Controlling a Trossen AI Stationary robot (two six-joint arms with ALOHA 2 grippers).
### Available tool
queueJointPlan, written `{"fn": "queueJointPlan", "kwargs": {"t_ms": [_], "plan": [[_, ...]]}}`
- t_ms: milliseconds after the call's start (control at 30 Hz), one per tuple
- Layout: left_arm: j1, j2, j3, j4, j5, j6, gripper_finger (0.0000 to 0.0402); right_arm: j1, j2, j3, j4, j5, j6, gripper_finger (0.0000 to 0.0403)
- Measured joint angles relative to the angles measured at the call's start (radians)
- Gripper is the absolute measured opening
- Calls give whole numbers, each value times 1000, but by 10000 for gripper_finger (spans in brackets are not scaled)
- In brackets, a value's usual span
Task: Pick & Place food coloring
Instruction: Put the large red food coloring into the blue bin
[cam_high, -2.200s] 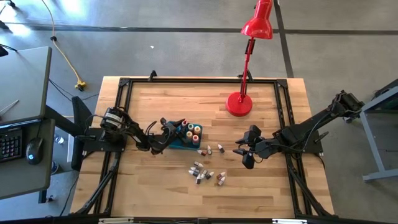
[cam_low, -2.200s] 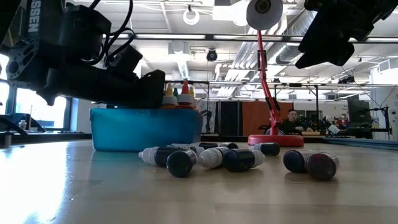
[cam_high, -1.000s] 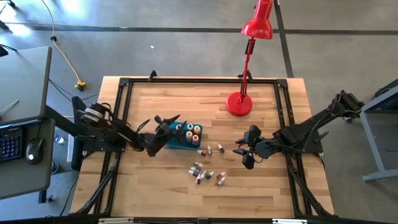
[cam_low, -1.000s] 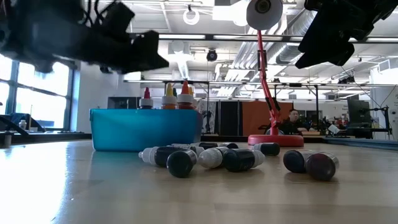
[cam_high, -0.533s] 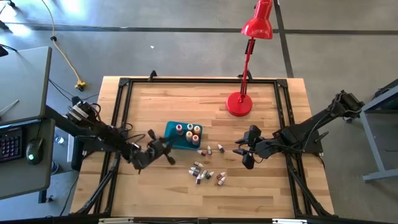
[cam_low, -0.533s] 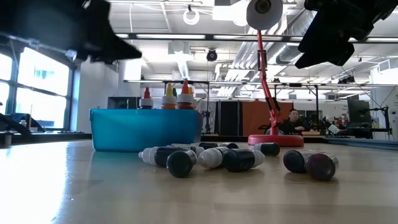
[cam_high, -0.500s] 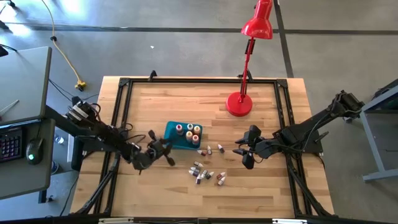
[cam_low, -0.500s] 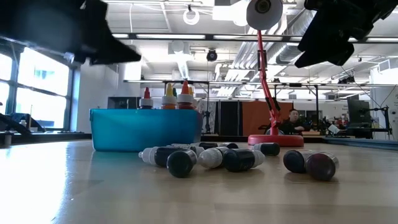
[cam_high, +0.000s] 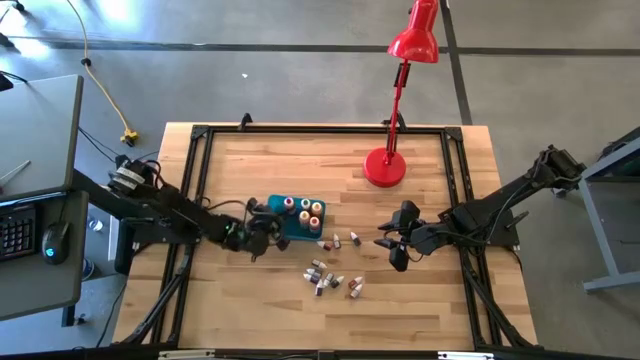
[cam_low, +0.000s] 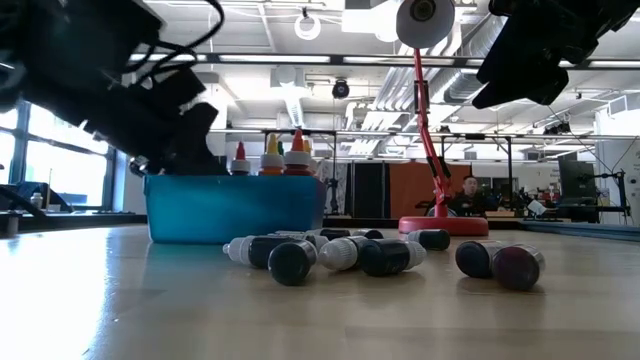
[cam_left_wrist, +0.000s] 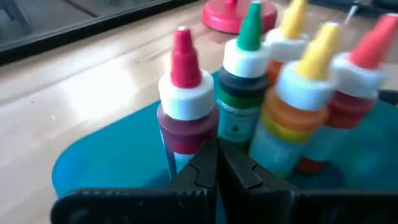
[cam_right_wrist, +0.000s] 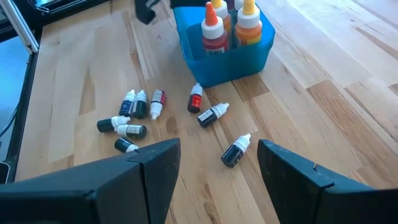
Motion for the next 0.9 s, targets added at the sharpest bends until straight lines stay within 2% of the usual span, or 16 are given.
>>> {"fn": "queueJointPlan", "kwargs": {"t_ms": [300,533,700,800,900], "plan": [[99,-6,-3,-33,205,8,0,0,0,0,7,0,-41,209],[115,-5,3,-38,200,51,0,0,0,0,15,15,-78,209],[107,-4,77,-65,208,133,0,0,0,0,15,48,-108,209],[106,-4,148,-153,222,163,0,0,0,0,15,63,-159,209],[106,-4,243,-325,223,165,0,0,0,0,15,64,-158,209]]}}
